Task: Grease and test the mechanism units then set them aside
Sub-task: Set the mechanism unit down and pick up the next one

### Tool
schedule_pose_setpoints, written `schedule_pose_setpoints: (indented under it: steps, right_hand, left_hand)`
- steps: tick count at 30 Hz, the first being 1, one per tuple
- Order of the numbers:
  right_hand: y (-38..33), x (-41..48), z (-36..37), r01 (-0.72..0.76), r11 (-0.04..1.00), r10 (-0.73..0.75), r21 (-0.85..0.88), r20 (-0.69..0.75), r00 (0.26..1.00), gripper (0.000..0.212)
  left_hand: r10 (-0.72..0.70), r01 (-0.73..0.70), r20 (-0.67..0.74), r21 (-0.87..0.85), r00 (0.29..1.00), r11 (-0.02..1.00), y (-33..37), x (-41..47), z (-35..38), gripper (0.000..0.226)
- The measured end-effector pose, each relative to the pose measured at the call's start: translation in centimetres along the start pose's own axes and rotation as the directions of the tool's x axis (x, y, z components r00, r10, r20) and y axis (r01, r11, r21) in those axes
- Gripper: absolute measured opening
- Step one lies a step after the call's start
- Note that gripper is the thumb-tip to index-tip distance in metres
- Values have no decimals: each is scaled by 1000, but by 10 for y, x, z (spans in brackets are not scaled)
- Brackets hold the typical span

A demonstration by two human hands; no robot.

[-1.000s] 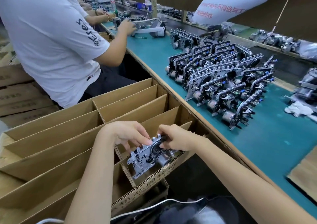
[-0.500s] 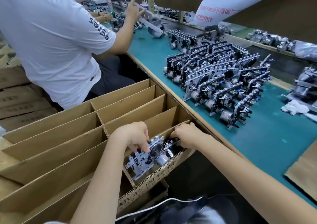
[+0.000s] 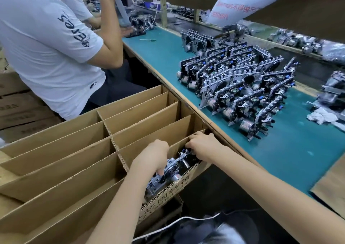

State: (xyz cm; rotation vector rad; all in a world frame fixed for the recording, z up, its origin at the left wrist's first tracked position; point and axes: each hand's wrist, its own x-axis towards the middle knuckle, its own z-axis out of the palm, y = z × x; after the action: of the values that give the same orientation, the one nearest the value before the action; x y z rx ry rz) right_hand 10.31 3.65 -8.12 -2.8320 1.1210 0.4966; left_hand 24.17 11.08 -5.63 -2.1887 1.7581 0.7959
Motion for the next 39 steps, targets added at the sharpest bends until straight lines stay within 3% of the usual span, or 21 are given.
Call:
schedule_pose_setpoints:
  steps: [4, 10, 15, 22, 27, 39]
  right_hand:
    - [1, -1, 2, 22, 999, -24, -29, -53, 998, 34]
    - [-1, 3, 1, 3, 1000, -5, -28, -75, 997, 27]
    - [-1, 4, 0, 2, 1000, -2, 10, -48, 999, 28]
    - [1, 1, -3, -7, 999, 9, 44, -59, 998, 33]
    - [2, -2, -6, -22, 993, 33, 112, -91, 995, 34]
    - [7, -12, -16, -34, 969, 50, 243, -58, 997, 32]
  left_hand:
    - [-14, 16, -17, 132, 1000, 991, 12, 4, 10, 32]
    - [-15, 22, -49, 160, 999, 987, 12, 3, 11, 19]
    - [10, -10, 12, 12, 1000, 1000, 6, 0, 4, 43]
    - [67, -80, -61, -247, 996, 966, 7, 2, -13, 22]
    - [94, -118, -107, -245, 990, 962, 17, 10, -12, 24]
    - [113, -125, -69, -223, 991, 967, 30, 22, -16, 25]
